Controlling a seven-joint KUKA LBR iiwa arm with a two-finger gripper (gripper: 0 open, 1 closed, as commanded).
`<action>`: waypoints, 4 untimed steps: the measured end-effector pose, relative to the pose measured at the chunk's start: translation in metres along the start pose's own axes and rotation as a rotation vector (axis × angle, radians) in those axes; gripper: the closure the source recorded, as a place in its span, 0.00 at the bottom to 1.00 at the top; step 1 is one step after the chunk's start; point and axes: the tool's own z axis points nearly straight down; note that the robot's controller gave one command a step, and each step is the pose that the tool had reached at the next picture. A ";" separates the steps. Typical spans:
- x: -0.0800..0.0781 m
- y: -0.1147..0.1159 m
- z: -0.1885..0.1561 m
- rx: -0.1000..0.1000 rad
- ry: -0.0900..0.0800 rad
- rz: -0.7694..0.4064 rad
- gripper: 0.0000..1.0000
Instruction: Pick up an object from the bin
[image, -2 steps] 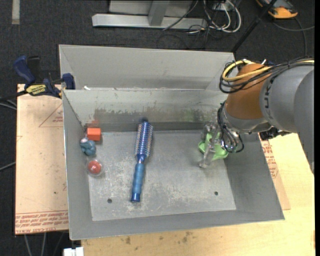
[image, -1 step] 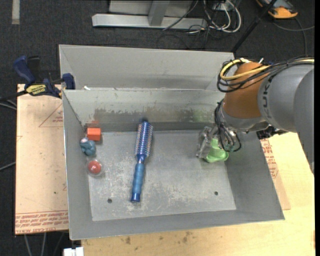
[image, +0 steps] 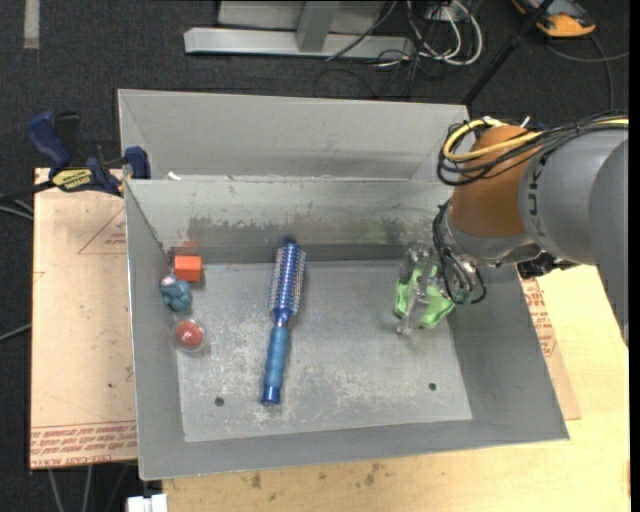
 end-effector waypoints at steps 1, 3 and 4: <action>0.001 0.002 0.000 -0.002 0.002 -0.001 1.00; 0.000 0.000 0.000 0.001 0.001 -0.001 1.00; 0.000 0.000 0.000 0.001 0.000 -0.001 0.00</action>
Offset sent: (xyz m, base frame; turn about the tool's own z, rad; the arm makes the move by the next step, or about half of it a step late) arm 0.0000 0.0000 0.0000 0.0000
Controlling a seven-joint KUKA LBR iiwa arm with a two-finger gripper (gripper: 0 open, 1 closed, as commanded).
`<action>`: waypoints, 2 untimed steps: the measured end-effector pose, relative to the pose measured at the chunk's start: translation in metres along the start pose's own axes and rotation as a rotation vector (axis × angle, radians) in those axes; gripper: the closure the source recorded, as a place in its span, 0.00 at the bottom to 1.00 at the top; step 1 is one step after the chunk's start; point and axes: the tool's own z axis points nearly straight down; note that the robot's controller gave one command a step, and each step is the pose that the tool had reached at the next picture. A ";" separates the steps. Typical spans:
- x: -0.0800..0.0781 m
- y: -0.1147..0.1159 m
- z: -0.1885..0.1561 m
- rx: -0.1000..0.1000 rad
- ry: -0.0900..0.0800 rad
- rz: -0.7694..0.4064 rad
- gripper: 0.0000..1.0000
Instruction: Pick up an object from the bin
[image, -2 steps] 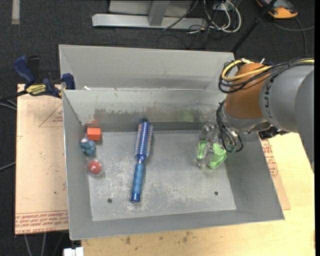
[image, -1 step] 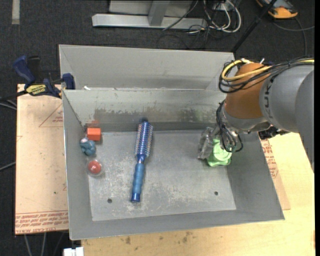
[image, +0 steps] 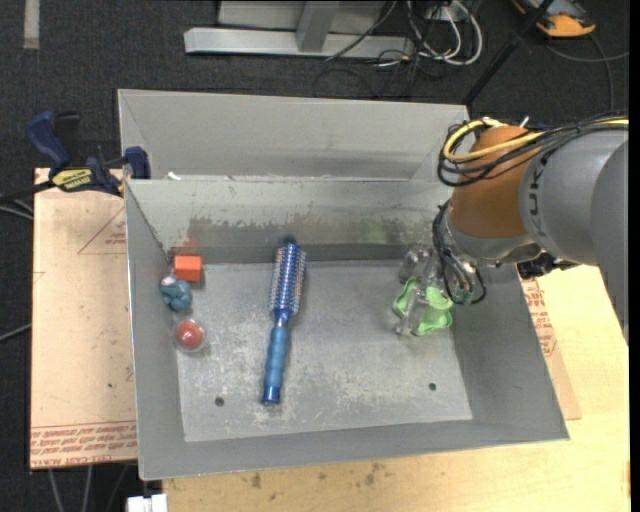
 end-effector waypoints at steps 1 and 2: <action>0.000 0.002 0.000 -0.004 0.002 0.000 1.00; 0.000 0.000 0.000 -0.001 0.002 0.000 0.00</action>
Offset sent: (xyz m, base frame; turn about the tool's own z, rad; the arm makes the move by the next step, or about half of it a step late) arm 0.0000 0.0000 0.0000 0.0000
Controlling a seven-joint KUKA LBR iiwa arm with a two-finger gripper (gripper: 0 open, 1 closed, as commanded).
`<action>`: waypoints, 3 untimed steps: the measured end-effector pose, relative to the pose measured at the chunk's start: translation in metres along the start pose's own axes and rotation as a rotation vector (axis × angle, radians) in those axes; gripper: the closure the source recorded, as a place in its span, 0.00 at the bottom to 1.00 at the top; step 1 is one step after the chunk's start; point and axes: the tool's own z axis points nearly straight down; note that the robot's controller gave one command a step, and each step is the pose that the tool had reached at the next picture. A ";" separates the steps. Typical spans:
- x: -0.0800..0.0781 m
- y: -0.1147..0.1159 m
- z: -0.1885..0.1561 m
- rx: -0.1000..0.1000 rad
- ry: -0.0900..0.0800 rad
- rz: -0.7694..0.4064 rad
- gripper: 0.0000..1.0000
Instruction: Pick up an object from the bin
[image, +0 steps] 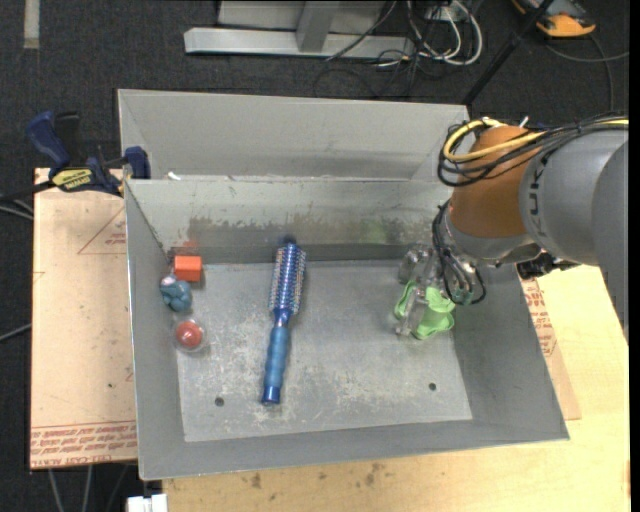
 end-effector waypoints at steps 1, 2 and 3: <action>0.052 -0.077 0.000 0.002 0.004 -0.082 0.00; 0.048 -0.074 -0.001 0.001 -0.003 -0.086 1.00; 0.042 -0.072 -0.132 0.001 -0.011 -0.073 1.00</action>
Offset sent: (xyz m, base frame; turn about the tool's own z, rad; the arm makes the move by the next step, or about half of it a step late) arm -0.0682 -0.0584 -0.0003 -0.0868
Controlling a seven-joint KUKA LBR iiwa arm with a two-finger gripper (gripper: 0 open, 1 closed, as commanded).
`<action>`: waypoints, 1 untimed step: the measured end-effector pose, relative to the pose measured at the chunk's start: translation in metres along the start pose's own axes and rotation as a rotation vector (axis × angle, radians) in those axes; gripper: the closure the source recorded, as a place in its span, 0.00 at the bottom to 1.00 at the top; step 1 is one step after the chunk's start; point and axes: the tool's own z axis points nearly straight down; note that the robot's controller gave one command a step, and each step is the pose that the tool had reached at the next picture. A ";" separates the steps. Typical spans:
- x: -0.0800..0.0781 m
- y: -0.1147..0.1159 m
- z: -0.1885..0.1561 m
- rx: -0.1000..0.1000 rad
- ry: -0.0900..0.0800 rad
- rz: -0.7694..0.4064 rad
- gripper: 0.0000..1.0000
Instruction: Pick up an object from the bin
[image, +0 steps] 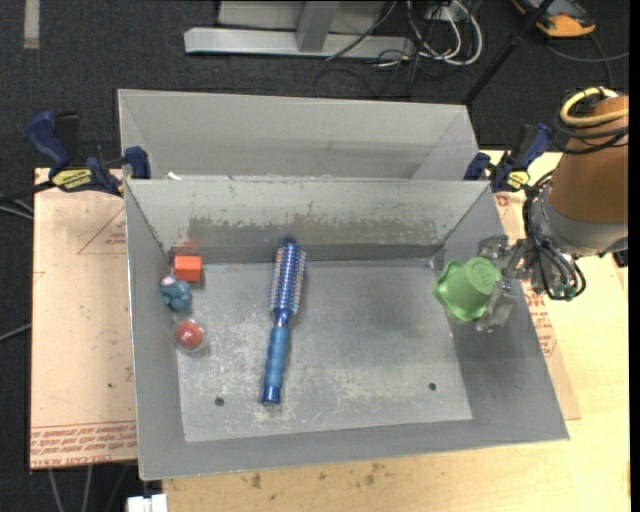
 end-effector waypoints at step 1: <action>0.017 -0.004 0.081 -0.002 0.017 -0.165 1.00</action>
Offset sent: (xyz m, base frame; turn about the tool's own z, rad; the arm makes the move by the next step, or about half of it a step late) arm -0.0152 -0.0014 -0.0783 -0.1670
